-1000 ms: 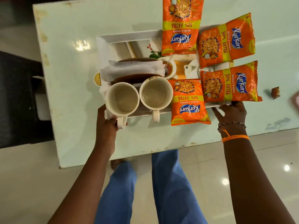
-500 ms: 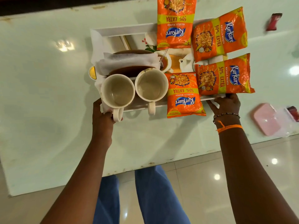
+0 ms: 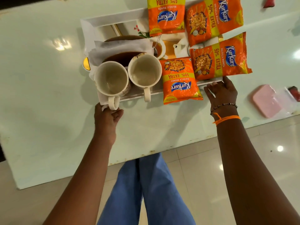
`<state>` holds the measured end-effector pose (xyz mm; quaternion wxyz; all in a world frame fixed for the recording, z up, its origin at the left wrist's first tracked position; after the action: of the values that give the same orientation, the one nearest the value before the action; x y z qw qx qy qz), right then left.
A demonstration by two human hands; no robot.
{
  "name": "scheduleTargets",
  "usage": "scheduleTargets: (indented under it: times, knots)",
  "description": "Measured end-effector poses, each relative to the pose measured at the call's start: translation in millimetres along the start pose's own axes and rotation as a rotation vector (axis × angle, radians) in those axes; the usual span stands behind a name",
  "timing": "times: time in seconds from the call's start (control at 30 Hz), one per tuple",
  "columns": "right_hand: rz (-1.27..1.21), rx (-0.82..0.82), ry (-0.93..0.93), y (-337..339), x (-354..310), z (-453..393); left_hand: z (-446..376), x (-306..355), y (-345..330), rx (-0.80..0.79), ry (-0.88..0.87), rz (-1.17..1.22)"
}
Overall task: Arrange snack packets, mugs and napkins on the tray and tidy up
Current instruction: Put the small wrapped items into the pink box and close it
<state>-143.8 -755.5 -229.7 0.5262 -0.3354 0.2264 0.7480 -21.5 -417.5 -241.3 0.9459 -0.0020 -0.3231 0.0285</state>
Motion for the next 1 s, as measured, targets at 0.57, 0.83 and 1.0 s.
scheduleTargets:
  times: [0.57,0.83,1.0]
  knots:
    - [1.627,0.238,0.531,101,-108,-7,132,-95,-197,-0.639,0.264,-0.332]
    - [1.796,-0.025,0.326,132,-118,-71,134,-138,-292,-0.588,0.341,-0.485]
    - [1.109,-0.183,0.323,144,-146,-73,137,-152,-357,-0.58,0.41,-0.302]
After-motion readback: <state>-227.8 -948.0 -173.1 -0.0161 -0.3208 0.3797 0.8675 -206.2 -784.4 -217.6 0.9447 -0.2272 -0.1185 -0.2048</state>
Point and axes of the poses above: each hand's wrist, its own z-axis away from the middle knuckle, its own y-axis out of the back of the hand, x = y × z, the point moved 8 cm from there along -z, towards the middle knuckle, and after that the axes turned 4 degrees about -x, right-handed, at the moved point
